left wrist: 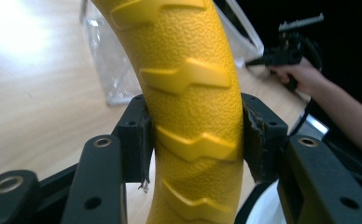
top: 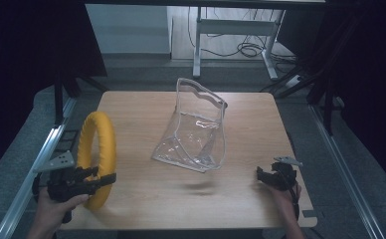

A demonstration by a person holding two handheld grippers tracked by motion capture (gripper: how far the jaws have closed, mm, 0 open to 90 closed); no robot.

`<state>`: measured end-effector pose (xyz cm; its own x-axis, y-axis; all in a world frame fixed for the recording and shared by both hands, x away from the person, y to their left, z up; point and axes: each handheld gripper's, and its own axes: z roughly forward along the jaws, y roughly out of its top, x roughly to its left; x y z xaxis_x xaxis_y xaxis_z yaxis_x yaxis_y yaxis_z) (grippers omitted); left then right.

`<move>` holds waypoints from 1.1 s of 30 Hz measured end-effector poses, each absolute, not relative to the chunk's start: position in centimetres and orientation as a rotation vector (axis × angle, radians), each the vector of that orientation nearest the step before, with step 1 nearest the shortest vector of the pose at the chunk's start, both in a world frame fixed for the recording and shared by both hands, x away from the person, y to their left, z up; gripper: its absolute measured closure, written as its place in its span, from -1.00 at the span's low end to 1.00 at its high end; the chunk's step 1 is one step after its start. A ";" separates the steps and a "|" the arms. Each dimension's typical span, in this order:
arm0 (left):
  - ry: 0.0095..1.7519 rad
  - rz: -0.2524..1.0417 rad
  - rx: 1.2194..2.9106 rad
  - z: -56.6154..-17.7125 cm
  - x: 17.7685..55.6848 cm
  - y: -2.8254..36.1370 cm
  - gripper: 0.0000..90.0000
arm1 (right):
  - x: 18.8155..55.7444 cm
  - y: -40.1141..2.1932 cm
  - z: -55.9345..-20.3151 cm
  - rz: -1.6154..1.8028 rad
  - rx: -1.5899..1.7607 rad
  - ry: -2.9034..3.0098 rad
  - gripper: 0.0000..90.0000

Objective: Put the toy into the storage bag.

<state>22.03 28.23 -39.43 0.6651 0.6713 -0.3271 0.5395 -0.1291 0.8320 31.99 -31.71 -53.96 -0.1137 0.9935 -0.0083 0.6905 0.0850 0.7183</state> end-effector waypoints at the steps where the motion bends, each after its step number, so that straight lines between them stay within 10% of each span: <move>1: 0.969 0.161 1.783 -39.2 22.1 28.4 0.12 | 32.0 -31.7 -54.0 0.781 1.656 1.861 -0.69; 33: 0.828 0.263 1.610 -35.1 23.9 25.3 0.12 | 32.0 -31.7 -54.0 0.789 1.658 1.860 -0.69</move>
<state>23.86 25.34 -35.07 0.7171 0.6388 -0.2788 0.3613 0.0013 0.9324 31.99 -31.71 -53.97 -0.1136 0.9935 -0.0022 0.6890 0.0804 0.7202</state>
